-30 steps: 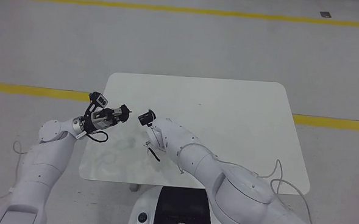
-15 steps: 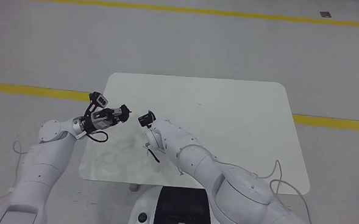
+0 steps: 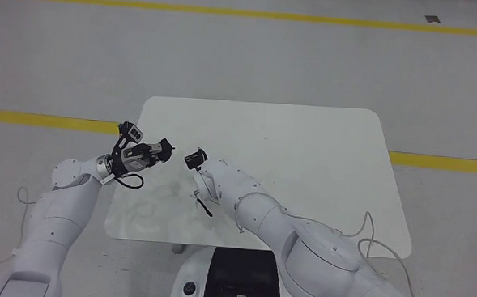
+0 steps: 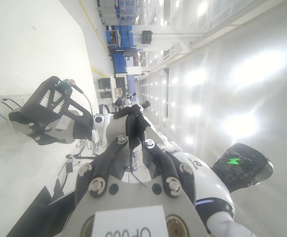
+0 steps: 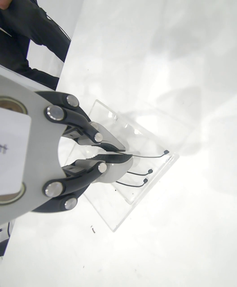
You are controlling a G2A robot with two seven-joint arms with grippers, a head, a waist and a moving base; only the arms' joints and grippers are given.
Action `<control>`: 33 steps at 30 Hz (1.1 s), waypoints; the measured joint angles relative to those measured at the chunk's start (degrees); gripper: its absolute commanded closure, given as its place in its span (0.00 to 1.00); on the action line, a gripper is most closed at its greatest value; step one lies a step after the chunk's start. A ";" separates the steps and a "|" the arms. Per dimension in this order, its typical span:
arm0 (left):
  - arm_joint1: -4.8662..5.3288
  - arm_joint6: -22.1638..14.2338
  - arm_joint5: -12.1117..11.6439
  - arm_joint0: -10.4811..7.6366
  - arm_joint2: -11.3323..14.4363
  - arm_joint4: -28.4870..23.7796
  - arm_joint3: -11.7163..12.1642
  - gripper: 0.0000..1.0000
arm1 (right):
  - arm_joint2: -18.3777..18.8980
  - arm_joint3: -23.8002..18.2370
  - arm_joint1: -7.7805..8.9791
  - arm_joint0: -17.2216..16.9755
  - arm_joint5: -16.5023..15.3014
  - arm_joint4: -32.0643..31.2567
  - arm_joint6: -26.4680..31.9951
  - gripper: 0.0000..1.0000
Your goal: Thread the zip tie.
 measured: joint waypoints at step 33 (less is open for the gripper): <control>0.00 0.00 0.00 0.00 0.00 0.00 0.00 1.00 | 5.06 -6.62 3.00 1.93 -4.33 0.65 1.79 1.00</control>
